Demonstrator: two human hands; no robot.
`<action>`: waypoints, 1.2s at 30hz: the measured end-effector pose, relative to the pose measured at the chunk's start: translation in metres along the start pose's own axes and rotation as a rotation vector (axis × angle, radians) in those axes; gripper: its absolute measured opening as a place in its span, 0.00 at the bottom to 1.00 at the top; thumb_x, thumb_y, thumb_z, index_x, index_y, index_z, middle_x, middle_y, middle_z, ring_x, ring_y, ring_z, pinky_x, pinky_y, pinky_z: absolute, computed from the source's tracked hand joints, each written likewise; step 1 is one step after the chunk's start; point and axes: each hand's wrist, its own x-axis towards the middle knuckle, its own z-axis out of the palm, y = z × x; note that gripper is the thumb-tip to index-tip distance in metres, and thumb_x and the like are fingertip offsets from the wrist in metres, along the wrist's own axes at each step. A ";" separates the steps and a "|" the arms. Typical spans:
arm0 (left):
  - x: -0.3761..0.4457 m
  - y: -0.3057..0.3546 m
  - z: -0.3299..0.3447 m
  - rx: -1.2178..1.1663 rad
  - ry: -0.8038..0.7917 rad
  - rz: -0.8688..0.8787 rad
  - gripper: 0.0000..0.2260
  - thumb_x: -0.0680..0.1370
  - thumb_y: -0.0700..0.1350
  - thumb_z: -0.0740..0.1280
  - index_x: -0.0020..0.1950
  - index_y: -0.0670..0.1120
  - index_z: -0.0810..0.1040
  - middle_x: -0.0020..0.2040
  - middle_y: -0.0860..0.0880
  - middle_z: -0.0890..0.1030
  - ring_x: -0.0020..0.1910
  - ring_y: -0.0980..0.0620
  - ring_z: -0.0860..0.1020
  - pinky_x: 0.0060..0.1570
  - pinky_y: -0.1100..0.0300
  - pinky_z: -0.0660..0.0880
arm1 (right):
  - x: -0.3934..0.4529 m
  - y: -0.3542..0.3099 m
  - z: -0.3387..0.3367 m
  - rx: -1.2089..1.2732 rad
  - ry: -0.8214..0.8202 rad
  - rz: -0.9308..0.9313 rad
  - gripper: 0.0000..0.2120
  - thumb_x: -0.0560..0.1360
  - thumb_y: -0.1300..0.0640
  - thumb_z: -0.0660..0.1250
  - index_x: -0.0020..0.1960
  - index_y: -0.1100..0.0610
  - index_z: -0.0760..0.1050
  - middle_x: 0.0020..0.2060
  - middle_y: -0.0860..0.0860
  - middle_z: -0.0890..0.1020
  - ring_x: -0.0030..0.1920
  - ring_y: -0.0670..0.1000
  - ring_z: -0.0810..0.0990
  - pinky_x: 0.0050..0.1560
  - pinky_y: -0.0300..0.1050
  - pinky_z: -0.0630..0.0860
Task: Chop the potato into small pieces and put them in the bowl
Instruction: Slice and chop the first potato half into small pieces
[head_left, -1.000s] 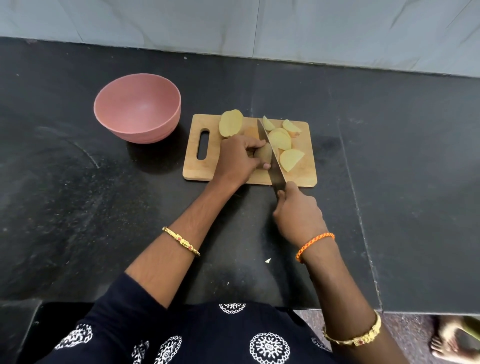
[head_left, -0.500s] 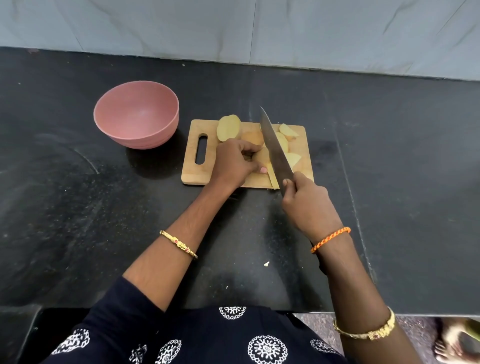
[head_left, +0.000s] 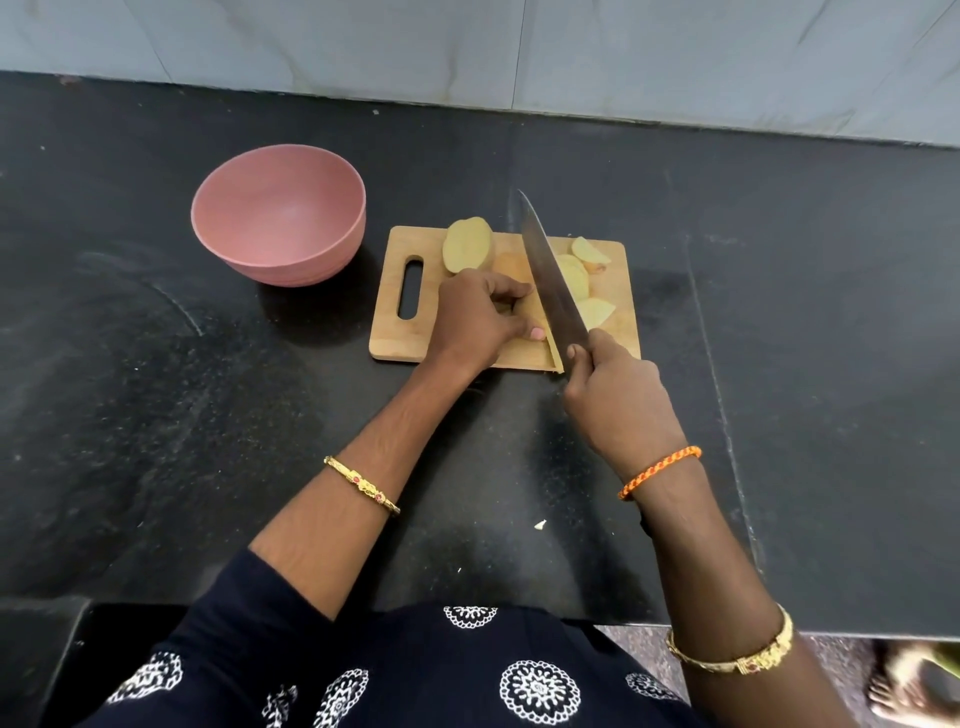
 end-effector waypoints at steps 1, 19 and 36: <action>0.000 0.000 0.000 0.006 0.001 0.001 0.24 0.62 0.39 0.79 0.57 0.39 0.80 0.55 0.45 0.82 0.48 0.59 0.77 0.45 0.81 0.70 | 0.001 -0.001 0.002 -0.011 0.017 0.005 0.09 0.81 0.52 0.53 0.50 0.56 0.67 0.43 0.59 0.77 0.43 0.61 0.77 0.44 0.54 0.76; -0.003 -0.001 0.002 0.008 0.063 0.047 0.20 0.62 0.38 0.79 0.53 0.40 0.82 0.49 0.48 0.83 0.47 0.58 0.78 0.46 0.78 0.71 | 0.006 0.002 0.013 -0.117 -0.116 0.077 0.04 0.80 0.57 0.54 0.51 0.57 0.64 0.41 0.58 0.70 0.44 0.61 0.72 0.42 0.50 0.69; -0.007 0.002 -0.006 0.185 -0.030 0.094 0.21 0.68 0.41 0.75 0.59 0.45 0.75 0.53 0.52 0.76 0.52 0.55 0.75 0.50 0.63 0.75 | -0.001 0.027 0.003 0.134 0.088 -0.063 0.12 0.81 0.53 0.55 0.39 0.54 0.62 0.33 0.56 0.73 0.34 0.58 0.73 0.32 0.45 0.66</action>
